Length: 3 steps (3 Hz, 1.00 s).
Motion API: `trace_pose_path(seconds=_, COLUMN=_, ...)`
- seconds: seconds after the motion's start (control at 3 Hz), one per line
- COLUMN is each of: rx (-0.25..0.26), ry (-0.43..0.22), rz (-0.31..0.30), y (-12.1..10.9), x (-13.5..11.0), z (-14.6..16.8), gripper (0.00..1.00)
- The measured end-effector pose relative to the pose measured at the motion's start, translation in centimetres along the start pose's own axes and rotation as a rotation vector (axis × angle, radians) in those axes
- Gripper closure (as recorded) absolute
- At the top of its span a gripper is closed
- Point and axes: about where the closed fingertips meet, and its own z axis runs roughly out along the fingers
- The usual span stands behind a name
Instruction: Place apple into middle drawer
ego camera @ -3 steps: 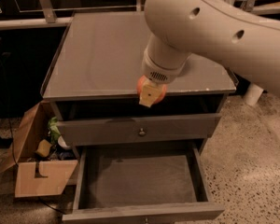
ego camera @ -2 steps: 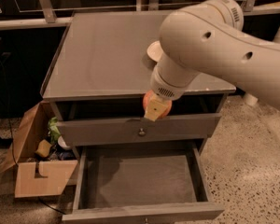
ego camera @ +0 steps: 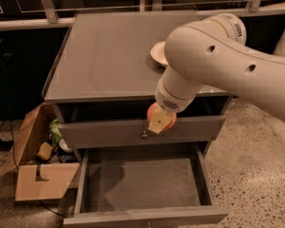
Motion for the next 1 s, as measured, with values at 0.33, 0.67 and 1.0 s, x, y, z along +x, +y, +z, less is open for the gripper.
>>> trace_pose_path(seconds=0.33, rx=-0.068, ry=0.023, rz=0.069, y=3.3, x=2.8, z=3.5, gripper=1.00)
trace_pose_path(seconds=0.67, rx=-0.144, ry=0.068, rz=0.129, y=7.1, x=5.1, z=8.0, gripper=1.00)
trace_pose_path(seconds=1.0, rx=-0.149, ry=0.077, rz=0.134, y=7.5, x=5.5, z=8.3, gripper=1.00)
